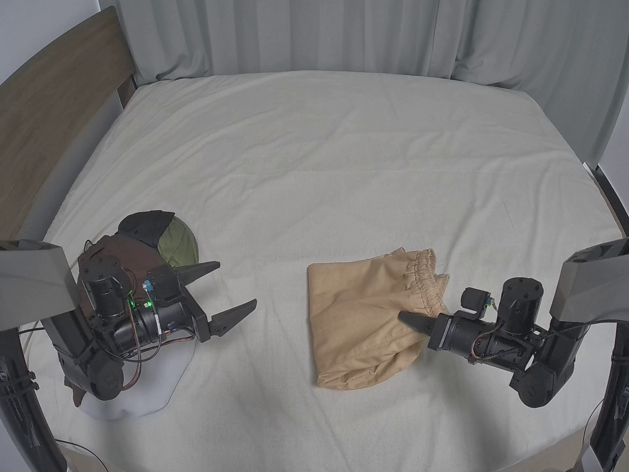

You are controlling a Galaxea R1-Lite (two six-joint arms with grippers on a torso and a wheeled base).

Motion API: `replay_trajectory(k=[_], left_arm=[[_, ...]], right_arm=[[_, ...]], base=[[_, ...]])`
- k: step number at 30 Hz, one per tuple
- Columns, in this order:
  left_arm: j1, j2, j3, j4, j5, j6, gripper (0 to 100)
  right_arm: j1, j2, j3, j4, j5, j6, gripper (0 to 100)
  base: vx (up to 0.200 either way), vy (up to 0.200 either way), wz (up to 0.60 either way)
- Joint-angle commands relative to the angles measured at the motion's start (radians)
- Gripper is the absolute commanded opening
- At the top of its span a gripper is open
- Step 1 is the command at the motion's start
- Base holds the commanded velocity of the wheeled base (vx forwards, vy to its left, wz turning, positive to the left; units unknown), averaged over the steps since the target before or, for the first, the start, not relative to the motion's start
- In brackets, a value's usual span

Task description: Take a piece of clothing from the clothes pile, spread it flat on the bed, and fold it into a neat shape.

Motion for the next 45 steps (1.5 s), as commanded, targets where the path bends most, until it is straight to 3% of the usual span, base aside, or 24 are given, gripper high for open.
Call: replay_trajectory(k=[1, 11, 31, 39, 45], left_arm=[[0.003, -0.001, -0.001, -0.003, 0.000, 0.000, 100], [-0.002, 0.001, -0.004, -0.003, 0.001, 0.000, 100], [-0.002, -0.001, -0.009, -0.003, 0.001, 0.000, 100], [-0.005, -0.001, -0.011, -0.003, 0.001, 0.000, 100], [-0.002, -0.001, -0.011, -0.003, 0.001, 0.000, 100]], right_arm=[[0.000, -0.021, -0.015, -0.001, 0.001, 0.000, 0], [-0.003, -0.065, -0.035, 0.002, 0.065, -0.002, 0], [-0.002, -0.069, -0.207, 0.017, 0.103, 0.032, 0], [-0.012, -0.095, -0.334, 0.105, 0.142, 0.106, 0], [-0.025, -0.085, -0.446, 0.183, 0.146, 0.112, 0]], base=[[0.000, 0.000, 0.00], [0.000, 0.000, 0.00], [0.000, 0.000, 0.00], [0.000, 0.000, 0.00], [0.000, 0.000, 0.00]])
